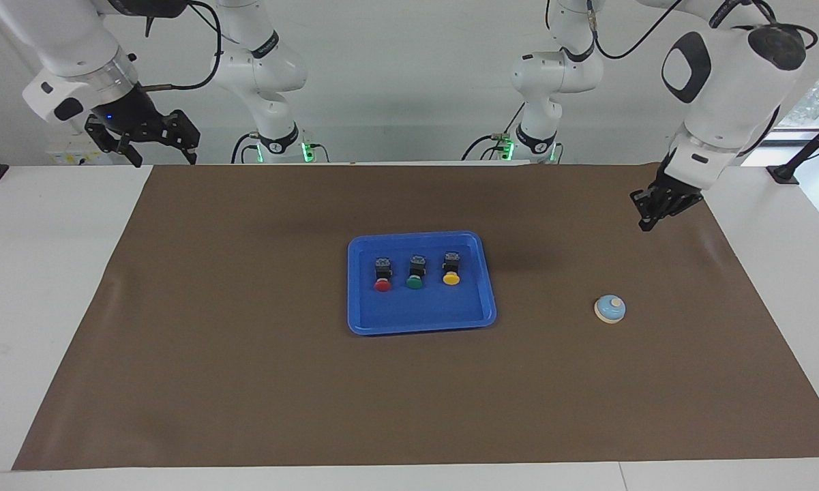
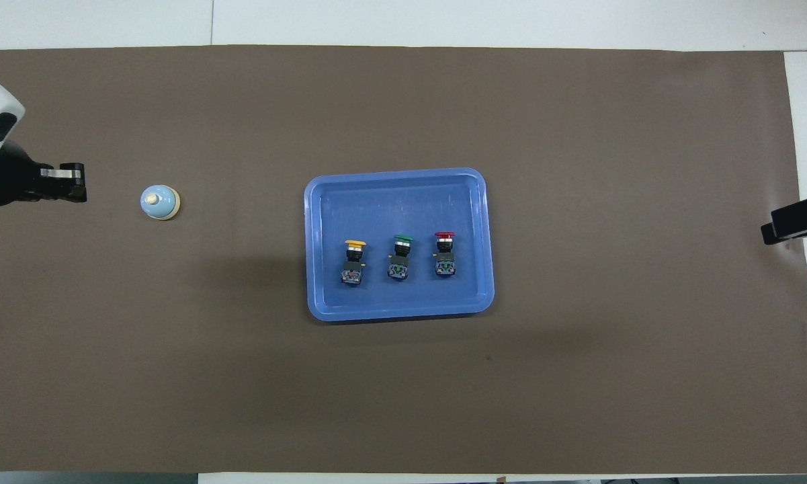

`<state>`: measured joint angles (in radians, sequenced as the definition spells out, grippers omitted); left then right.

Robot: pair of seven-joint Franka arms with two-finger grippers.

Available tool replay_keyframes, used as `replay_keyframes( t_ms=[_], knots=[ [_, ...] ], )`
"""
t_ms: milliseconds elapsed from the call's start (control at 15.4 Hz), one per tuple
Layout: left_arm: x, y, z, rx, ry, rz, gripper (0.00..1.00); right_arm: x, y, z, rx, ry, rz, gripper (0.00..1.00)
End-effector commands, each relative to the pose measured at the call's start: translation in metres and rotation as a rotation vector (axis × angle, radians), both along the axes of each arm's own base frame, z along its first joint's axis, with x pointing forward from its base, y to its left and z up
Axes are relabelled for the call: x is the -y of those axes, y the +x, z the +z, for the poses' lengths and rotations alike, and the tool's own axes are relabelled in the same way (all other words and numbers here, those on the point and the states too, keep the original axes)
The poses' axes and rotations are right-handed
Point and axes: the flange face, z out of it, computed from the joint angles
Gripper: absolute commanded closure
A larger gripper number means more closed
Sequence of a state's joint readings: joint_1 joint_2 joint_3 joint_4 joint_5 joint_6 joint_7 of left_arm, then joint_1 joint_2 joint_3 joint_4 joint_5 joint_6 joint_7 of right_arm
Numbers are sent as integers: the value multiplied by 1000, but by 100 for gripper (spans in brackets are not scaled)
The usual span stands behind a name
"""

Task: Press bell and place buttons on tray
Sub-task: 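Move the left gripper toward the white bell again, then press down on the white bell with the left gripper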

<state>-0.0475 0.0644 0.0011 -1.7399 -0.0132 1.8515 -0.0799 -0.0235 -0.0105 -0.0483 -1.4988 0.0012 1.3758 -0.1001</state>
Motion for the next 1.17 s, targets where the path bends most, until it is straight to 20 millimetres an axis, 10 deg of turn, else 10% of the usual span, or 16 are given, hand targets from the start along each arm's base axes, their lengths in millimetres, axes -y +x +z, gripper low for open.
replay_keyframes(
  t_ms=[0,390,1105],
  knots=[
    [-4,34,-58,1,11,-3,100,0,-1,1,29,-27,5,0],
    [-36,51,-119,30,14,5,100,-1,-2,1,29,-49,15,0],
    [-35,35,-147,27,15,-8,100,0,-5,-1,16,-45,12,0]
  ],
)
